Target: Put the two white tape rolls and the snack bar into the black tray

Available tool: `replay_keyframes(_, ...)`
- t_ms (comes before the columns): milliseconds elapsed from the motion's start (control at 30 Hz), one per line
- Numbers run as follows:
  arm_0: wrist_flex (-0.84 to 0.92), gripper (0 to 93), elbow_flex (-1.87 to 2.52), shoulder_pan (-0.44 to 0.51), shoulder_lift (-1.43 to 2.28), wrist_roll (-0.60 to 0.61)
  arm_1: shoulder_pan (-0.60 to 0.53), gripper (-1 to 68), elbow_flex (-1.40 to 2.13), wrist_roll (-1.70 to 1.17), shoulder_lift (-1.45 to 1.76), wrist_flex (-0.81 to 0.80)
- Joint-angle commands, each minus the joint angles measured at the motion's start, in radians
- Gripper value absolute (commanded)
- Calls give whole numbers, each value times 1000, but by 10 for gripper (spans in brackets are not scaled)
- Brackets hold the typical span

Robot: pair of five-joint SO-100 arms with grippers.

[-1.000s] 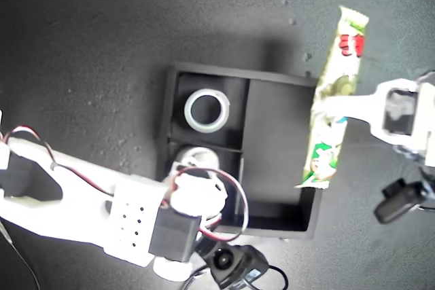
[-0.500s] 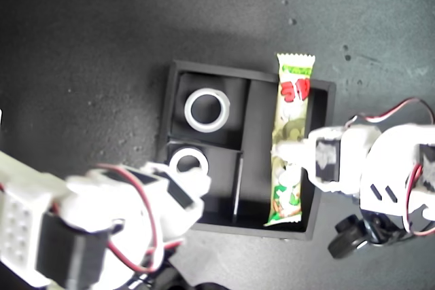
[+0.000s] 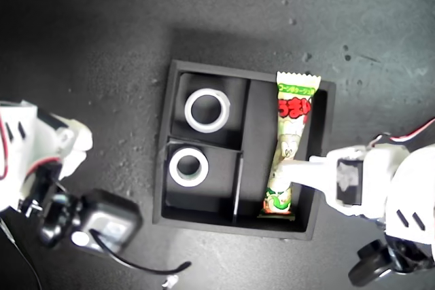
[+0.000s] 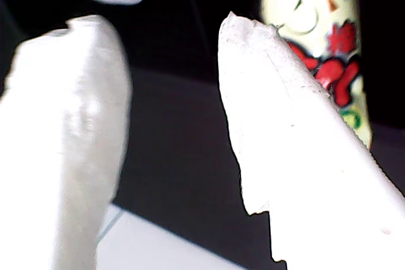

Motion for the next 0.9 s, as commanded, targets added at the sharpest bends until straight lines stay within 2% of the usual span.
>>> replay_keyframes(0, -150, 0, 235, 81, 156, -81, 23, -2, -360, 137, 21, 158)
replay_keyframes(167, -279, 0, 451, 127, 241, -129, 86, -6, -810, 416, 9, 423)
replay_keyframes(233, -327, 0, 538, 133, 304, -129, 87, -6, -752, 502, 77, 422)
replay_keyframes(367, -400, 0, 696, 144, 437, -143, 124, -7, -396, 673, 276, 420)
replay_keyframes(500, -408, 0, 775, 149, 538, -143, 160, -7, -98, 805, 442, 408)
replay_keyframes(700, -408, 0, 894, 144, 723, -118, 173, -7, 696, 911, 982, 97)
replay_keyframes(867, -383, 0, 1017, 146, 936, -114, 153, -7, 1365, 1017, 1459, -101)
